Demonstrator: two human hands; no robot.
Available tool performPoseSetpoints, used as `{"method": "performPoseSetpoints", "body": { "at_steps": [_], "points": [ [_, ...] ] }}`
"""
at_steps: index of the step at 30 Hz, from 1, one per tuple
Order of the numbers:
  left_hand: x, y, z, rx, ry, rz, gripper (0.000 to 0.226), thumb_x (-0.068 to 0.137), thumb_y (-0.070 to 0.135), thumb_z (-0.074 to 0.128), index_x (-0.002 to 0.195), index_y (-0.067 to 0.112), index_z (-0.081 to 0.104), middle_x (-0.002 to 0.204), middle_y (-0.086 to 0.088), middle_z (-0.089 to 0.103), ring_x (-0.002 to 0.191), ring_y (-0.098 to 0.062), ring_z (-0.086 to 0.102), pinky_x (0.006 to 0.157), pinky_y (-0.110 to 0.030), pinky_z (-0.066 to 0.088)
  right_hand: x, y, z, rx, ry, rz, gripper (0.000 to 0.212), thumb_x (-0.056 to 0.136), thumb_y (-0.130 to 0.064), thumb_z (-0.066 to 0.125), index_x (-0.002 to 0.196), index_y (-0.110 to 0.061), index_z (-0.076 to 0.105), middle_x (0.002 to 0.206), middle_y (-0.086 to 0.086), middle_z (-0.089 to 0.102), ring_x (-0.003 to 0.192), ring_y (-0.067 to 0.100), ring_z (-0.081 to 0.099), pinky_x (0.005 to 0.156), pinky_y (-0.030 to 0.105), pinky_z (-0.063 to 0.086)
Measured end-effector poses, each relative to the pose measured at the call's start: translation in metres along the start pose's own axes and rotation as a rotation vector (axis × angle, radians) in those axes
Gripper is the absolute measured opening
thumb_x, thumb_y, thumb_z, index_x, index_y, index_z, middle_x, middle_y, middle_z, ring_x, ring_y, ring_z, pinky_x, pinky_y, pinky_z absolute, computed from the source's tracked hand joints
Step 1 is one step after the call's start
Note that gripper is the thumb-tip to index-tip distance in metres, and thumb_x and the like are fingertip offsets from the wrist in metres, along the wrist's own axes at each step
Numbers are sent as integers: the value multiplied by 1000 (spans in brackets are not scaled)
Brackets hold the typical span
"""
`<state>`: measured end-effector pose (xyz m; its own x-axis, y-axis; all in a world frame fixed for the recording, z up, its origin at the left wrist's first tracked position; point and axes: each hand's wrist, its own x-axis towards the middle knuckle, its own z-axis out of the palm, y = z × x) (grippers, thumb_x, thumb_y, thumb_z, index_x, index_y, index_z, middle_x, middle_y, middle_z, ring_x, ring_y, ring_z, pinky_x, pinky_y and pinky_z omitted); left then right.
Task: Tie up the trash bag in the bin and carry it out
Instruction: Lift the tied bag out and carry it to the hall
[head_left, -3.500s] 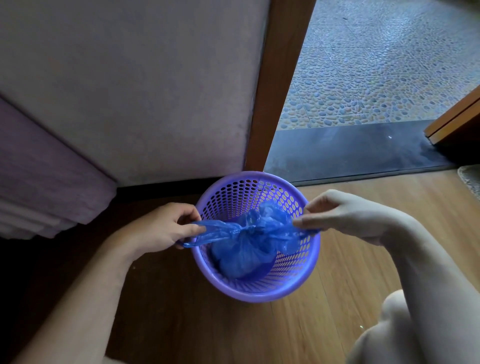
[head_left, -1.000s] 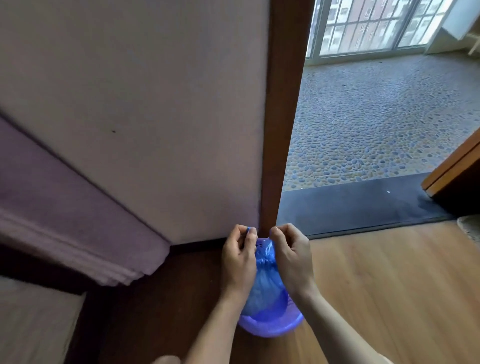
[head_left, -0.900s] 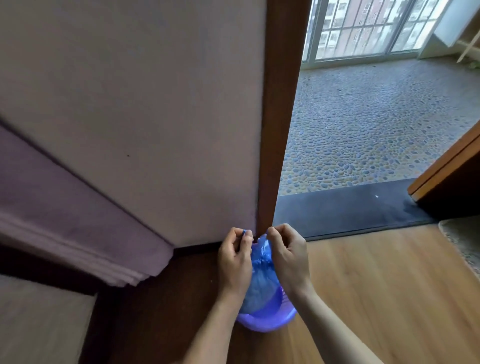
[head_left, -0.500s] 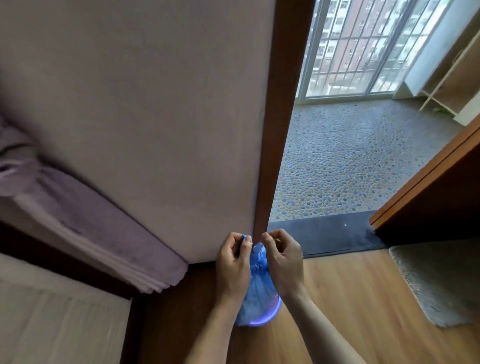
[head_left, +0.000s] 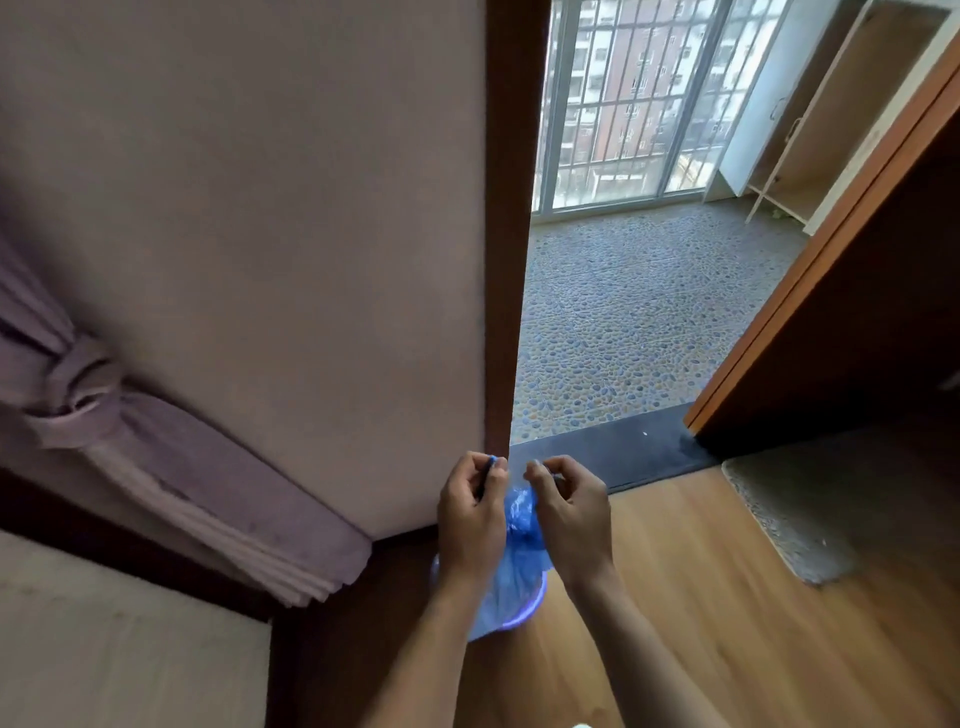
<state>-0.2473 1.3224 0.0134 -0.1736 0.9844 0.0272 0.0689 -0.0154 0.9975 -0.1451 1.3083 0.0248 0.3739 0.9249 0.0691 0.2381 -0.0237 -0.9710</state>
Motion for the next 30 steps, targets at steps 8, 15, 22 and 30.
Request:
{"method": "performPoseSetpoints", "body": {
  "at_steps": [8, 15, 22, 30],
  "points": [
    [-6, 1, 66, -6, -88, -64, 21, 83, 39, 56, 73, 20, 58, 59, 7, 54, 56, -16, 47, 58, -41, 42, -2, 16, -52, 82, 183, 98, 37, 88, -32, 59, 60, -8, 55, 50, -1, 51, 50, 10, 46, 51, 38, 41],
    [-25, 19, 165, 79, -329, -35, 25, 92, 22, 61, 68, 21, 55, 59, 7, 52, 53, -5, 45, 59, -32, 41, 14, 41, -141, 55, 441, 157, 31, 92, -28, 58, 63, -17, 55, 53, -12, 58, 49, 5, 50, 50, 21, 40],
    [-71, 20, 256, 215, -552, -25, 36, 84, 23, 56, 50, 20, 45, 40, 10, 41, 47, -10, 37, 55, -35, 34, 2, 67, -232, 60, 693, 212, 25, 92, -15, 62, 70, -3, 62, 61, 2, 63, 55, 4, 54, 54, 14, 40],
    [-149, 21, 331, 248, -1032, 94, 31, 88, 21, 53, 57, 22, 47, 48, 12, 46, 53, -13, 40, 55, -34, 35, -54, 85, -317, 6, 1057, 294, 32, 92, -12, 62, 62, -16, 51, 51, -8, 50, 50, 3, 49, 51, 10, 35]
  ]
}}
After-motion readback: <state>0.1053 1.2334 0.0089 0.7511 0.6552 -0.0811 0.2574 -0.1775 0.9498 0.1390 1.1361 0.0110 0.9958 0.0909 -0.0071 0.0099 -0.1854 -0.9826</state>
